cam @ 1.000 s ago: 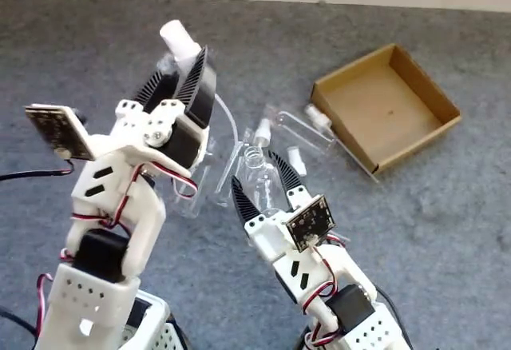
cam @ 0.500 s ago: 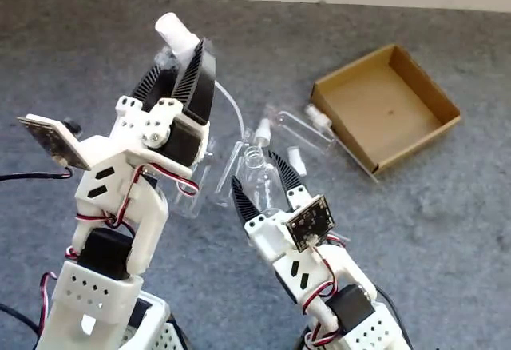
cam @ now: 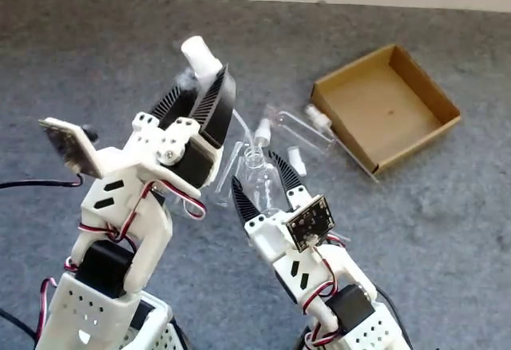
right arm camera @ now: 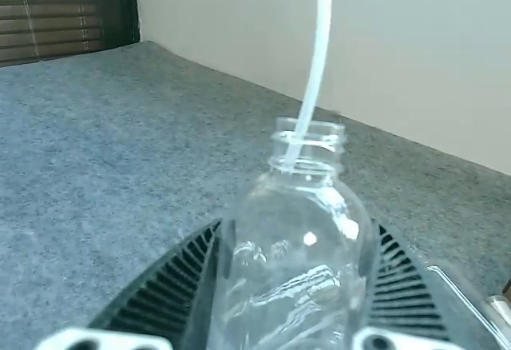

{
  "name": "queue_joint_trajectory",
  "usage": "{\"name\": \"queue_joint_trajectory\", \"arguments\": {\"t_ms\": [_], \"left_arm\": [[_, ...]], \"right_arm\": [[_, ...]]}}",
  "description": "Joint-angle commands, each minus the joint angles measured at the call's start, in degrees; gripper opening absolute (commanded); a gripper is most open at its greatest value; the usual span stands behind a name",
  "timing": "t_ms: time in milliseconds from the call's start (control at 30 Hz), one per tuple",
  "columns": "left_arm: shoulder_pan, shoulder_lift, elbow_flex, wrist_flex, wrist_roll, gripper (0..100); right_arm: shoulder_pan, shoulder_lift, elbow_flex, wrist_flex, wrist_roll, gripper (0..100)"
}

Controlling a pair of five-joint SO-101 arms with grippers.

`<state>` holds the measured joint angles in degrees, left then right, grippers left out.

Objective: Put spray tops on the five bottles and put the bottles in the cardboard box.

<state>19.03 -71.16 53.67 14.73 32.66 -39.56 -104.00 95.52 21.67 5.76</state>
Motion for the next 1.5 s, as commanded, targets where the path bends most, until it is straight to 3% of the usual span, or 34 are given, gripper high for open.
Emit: {"name": "queue_joint_trajectory", "arguments": {"t_ms": [0, 367, 733, 1000, 1167, 1467], "left_arm": [[-0.13, -1.01, -0.84, 2.37, 0.35, 0], [-0.66, -0.92, -2.95, -4.57, 0.26, 0], [0.57, -1.01, 9.10, -4.75, 0.09, 0], [8.04, -1.10, 16.04, -4.66, -16.26, 0], [9.45, -1.10, 16.48, -4.57, -17.14, 0], [9.54, -4.44, 15.25, 8.70, -14.86, 0]], "right_arm": [[-0.22, 0.31, 6.99, 0.31, -0.18, 21.4], [-0.22, -0.22, 6.99, 2.42, -0.18, 21.4], [-0.22, -0.22, 6.99, 2.42, -0.18, 21.4], [-0.22, -0.22, 6.99, 2.42, -0.18, 21.4], [-0.13, -0.22, 6.99, 2.59, -0.18, 21.4], [-0.13, -0.22, 6.99, 2.42, -0.18, 21.4]]}}
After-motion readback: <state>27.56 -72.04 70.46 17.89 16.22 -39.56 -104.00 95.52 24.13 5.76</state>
